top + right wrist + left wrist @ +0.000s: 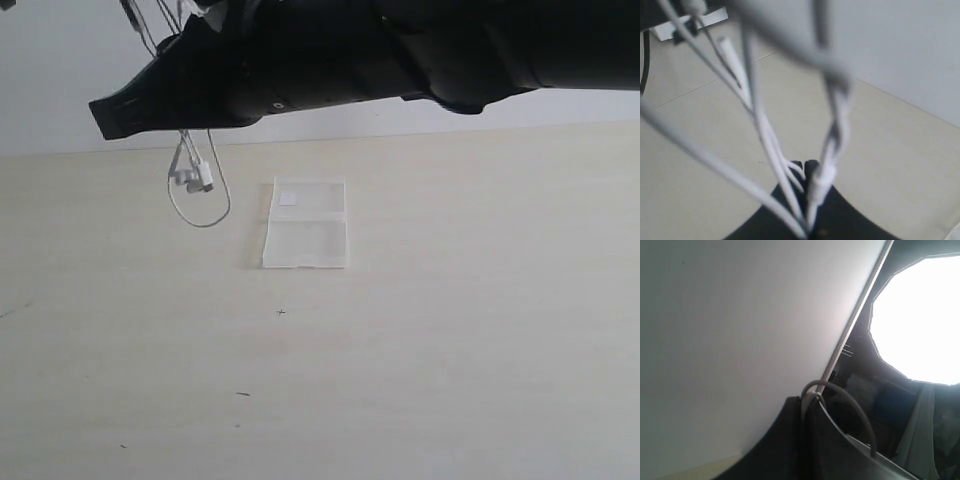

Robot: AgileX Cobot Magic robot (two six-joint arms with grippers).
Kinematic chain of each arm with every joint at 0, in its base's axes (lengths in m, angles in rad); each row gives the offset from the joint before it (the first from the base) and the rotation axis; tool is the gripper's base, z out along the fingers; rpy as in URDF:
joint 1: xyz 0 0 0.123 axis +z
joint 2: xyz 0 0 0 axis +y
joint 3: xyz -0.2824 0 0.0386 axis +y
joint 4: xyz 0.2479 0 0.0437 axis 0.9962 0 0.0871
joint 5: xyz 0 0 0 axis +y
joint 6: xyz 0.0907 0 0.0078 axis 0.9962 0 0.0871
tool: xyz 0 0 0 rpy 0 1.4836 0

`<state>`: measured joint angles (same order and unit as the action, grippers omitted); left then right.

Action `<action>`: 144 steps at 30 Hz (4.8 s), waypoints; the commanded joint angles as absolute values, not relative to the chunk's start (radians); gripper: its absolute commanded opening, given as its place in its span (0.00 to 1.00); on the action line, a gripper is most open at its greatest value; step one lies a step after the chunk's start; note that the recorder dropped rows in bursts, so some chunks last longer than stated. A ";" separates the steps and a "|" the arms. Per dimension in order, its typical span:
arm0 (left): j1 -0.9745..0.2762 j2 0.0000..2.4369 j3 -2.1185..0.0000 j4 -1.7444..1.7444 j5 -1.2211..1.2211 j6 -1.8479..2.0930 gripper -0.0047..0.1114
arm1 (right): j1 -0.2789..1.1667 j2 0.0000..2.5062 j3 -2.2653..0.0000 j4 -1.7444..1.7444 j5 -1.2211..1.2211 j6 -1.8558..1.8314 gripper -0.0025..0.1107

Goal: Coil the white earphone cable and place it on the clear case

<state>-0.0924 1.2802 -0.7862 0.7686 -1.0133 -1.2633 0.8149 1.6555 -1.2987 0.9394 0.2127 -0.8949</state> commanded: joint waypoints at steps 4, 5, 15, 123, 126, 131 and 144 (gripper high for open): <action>-0.089 1.280 -0.794 0.753 -0.951 -1.270 0.04 | 0.814 1.637 -1.294 0.896 0.284 -0.897 0.02; -0.089 1.280 -0.794 0.753 -0.946 -1.270 0.04 | 0.814 1.631 -1.294 0.874 0.286 -0.894 0.02; -0.089 1.280 -0.794 0.755 -0.937 -1.278 0.04 | 0.811 1.608 -1.294 0.538 0.352 -0.649 0.02; -0.089 1.426 -0.794 1.406 -0.832 -1.364 0.04 | 0.811 1.361 -1.414 -0.258 0.731 -0.210 0.02; -0.089 1.432 -0.794 1.404 -0.823 -1.364 0.04 | 0.811 1.361 -1.414 -0.258 0.768 -0.210 0.02; -0.089 1.443 -0.794 1.407 -0.800 -1.364 0.04 | 0.811 1.357 -1.414 -0.261 0.772 -0.210 0.02; -0.089 1.443 -0.794 1.407 -0.801 -1.364 0.04 | 0.811 1.323 -1.414 -0.255 0.734 -0.210 0.02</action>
